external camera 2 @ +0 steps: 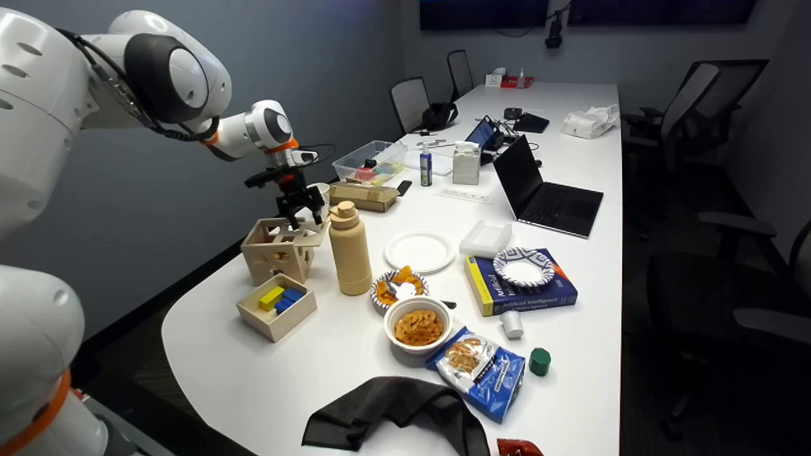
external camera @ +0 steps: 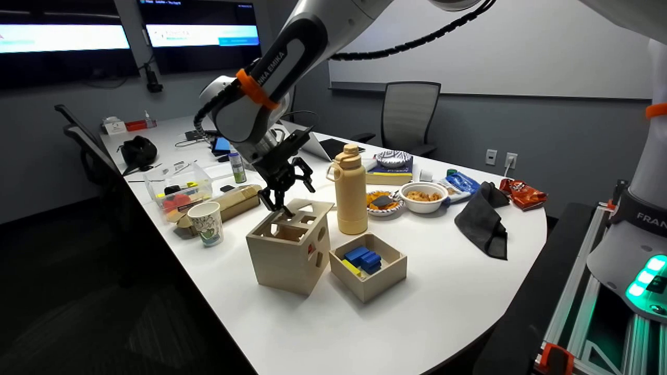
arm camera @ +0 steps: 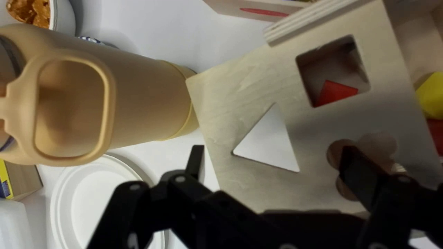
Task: Open the wooden box
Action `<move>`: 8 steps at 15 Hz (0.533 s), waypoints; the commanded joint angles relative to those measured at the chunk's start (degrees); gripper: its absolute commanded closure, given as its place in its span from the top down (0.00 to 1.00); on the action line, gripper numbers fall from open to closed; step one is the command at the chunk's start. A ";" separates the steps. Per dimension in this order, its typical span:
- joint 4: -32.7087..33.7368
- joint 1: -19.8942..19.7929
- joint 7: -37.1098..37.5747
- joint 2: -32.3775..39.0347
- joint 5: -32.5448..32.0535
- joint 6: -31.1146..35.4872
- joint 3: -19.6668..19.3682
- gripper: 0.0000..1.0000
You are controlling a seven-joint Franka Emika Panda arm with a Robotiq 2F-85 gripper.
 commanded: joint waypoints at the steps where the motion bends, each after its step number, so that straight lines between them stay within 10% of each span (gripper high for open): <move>1: 3.98 -1.77 -3.61 0.79 2.11 -4.73 1.97 1.00; 8: 4.64 -3.57 -6.92 -1.32 5.23 -5.42 3.89 1.00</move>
